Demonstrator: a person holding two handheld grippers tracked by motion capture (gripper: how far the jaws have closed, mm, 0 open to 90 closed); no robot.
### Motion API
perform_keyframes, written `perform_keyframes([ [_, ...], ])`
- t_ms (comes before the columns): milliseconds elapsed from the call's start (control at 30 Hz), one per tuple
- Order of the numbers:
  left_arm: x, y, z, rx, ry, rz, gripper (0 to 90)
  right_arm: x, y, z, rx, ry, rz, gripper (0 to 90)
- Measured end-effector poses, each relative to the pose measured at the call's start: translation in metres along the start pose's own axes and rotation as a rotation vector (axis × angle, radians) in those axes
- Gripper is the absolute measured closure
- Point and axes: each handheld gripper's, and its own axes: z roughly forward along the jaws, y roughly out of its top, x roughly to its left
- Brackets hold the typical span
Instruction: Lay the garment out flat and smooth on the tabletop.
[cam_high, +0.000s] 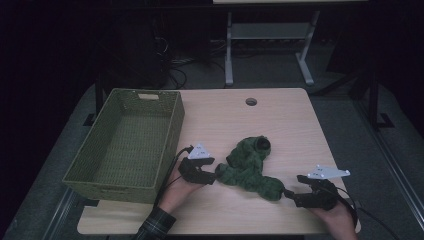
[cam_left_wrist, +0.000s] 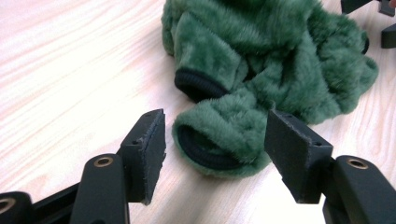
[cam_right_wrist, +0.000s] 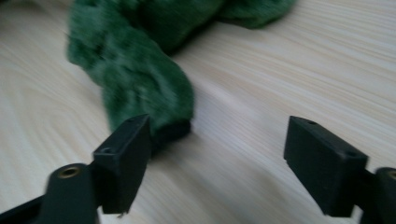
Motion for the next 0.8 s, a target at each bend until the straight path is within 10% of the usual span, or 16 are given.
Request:
perform_keyframes([
  [633, 0.011, -0.006, 0.031, 0.049, -0.052, 0.01, 44.0, 0.006, 0.003, 0.021, 0.039, 0.089, 0.012, 62.4],
  [800, 0.011, -0.006, 0.033, 0.08, -0.08, -0.002, 64.1, 0.004, 0.003, 0.022, 0.047, 0.09, 0.003, 77.8],
])
